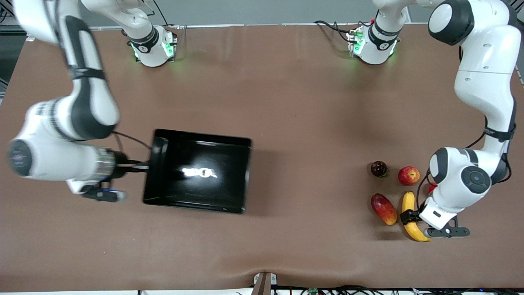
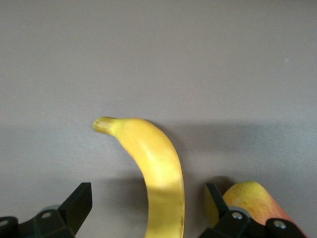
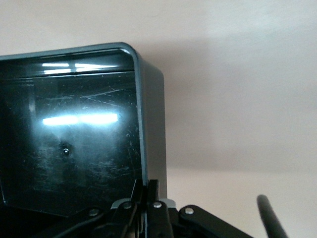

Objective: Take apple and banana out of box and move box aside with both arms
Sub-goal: 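Release the banana with the left gripper while the right gripper releases the tray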

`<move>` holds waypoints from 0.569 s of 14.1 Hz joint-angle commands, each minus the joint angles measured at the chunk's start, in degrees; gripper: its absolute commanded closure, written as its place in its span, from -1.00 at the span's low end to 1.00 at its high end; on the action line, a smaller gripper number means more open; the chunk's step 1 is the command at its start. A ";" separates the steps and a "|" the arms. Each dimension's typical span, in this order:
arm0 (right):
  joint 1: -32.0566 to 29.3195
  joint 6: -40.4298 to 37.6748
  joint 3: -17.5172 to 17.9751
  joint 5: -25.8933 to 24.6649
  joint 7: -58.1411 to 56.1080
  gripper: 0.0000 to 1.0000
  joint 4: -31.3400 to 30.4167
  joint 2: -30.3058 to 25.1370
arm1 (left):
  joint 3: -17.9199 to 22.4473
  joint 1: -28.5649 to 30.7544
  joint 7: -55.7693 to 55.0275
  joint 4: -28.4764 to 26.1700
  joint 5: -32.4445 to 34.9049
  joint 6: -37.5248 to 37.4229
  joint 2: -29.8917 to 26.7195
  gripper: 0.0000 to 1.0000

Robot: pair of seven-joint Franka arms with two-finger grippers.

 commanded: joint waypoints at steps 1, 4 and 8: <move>-5.11 -1.63 1.33 -5.67 -5.06 1.00 -1.32 -2.63 | -0.43 -0.19 0.92 -0.76 -0.04 -5.26 -4.57 -1.00; -9.78 -1.20 1.33 -7.19 -11.12 1.00 -3.69 -3.17 | -0.60 -0.45 1.01 -0.76 -0.04 -12.55 -10.02 -1.00; -16.27 4.50 1.42 -6.93 -13.76 1.00 -10.26 -3.69 | -1.74 -0.11 1.70 -0.94 -0.39 -20.73 -15.83 -1.00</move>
